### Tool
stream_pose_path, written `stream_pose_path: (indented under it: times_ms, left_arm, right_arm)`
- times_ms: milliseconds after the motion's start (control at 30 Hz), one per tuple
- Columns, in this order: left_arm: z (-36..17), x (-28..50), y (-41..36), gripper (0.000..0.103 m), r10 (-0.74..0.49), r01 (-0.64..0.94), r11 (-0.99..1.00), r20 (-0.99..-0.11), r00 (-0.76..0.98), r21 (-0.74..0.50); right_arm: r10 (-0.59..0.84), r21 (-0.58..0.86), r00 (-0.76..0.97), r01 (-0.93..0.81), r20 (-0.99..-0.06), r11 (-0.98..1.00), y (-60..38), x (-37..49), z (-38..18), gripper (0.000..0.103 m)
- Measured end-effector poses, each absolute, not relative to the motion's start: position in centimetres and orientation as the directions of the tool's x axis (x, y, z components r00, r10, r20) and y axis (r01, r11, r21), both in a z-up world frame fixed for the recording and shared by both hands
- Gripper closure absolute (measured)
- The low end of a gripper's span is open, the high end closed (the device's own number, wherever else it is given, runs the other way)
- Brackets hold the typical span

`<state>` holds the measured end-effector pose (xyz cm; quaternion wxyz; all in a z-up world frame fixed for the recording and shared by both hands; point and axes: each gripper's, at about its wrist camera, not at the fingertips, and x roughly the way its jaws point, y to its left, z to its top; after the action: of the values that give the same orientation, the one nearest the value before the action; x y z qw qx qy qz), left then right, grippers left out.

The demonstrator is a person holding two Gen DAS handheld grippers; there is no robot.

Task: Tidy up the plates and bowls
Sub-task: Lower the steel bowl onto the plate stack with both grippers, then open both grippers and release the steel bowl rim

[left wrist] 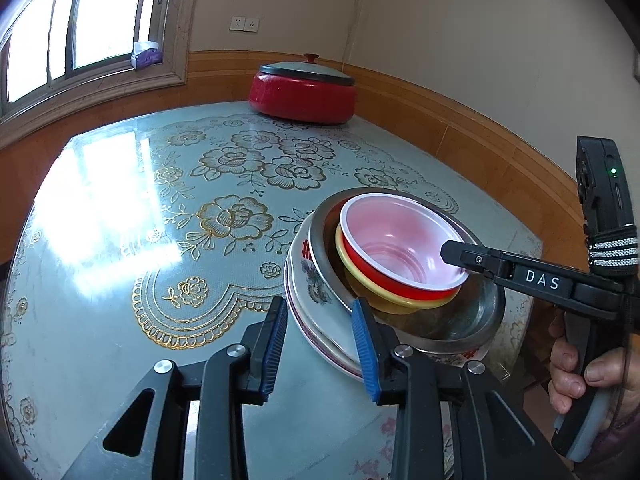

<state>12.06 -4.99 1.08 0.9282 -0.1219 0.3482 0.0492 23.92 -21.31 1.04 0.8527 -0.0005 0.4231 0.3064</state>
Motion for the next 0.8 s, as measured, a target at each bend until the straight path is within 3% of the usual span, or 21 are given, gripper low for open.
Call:
stream_pose_path:
  times_ms: [467,800]
  left_arm:
    - [1.2,11.8,-5.7,0.066,0.044,-0.211,0.962,-0.661,0.749,-0.175]
    - [1.3,10.7,-6.6,0.064,0.113,-0.294,0.942,-0.675,0.729,-0.16]
  right_arm:
    - [0.54,0.245,0.457,-0.558,-0.707,0.793,-21.4,22.4,1.0,0.072]
    - [0.509,0.161,0.594,-0.539,-0.623,0.827,-23.4,18.6,2.6,0.065]
